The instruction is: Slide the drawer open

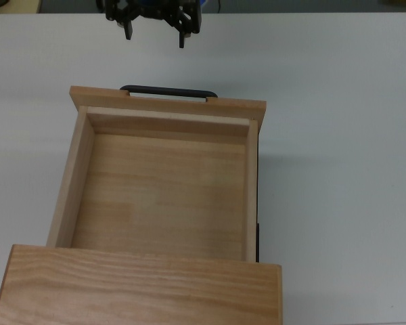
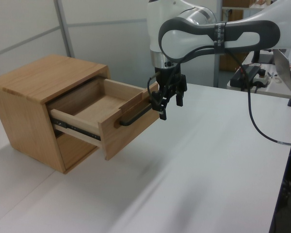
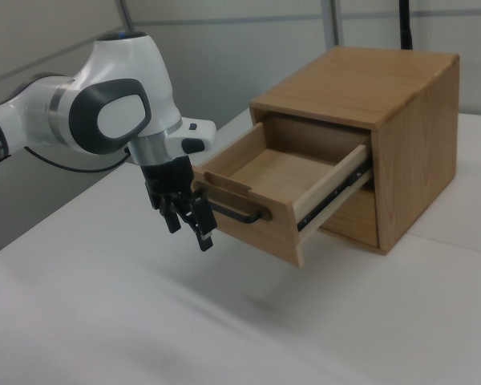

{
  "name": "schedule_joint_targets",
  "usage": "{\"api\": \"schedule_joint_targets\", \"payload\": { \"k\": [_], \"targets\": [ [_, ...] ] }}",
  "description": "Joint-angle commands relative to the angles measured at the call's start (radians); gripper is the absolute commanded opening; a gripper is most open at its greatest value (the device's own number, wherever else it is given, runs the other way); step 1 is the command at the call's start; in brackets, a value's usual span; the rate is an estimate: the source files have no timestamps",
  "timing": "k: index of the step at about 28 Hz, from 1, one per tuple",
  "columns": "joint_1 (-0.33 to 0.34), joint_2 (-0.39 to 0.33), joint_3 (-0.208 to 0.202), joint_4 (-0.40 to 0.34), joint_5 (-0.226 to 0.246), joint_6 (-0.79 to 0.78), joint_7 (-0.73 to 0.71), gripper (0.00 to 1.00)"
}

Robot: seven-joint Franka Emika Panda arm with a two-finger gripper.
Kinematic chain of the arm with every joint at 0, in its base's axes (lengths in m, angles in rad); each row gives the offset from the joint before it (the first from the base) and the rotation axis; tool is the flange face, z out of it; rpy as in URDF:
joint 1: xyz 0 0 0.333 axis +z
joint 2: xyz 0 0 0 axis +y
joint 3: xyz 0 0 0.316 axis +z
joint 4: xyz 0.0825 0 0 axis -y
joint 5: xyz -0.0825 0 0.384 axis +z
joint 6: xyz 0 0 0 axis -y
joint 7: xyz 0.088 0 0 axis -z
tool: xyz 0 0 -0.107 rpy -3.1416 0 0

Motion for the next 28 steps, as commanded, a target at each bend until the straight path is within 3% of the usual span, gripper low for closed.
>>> {"api": "schedule_joint_targets", "payload": {
  "k": [1, 11, 19, 28],
  "targets": [
    [0.003, 0.003, -0.002, 0.005, -0.013, -0.018, -0.020, 1.00],
    [0.002, 0.006, -0.003, 0.020, -0.007, -0.010, 0.007, 1.00],
    [0.005, 0.007, -0.002, 0.043, -0.036, -0.010, 0.056, 1.00],
    [0.005, 0.018, -0.002, 0.047, -0.036, -0.015, 0.056, 1.00]
  ]
}}
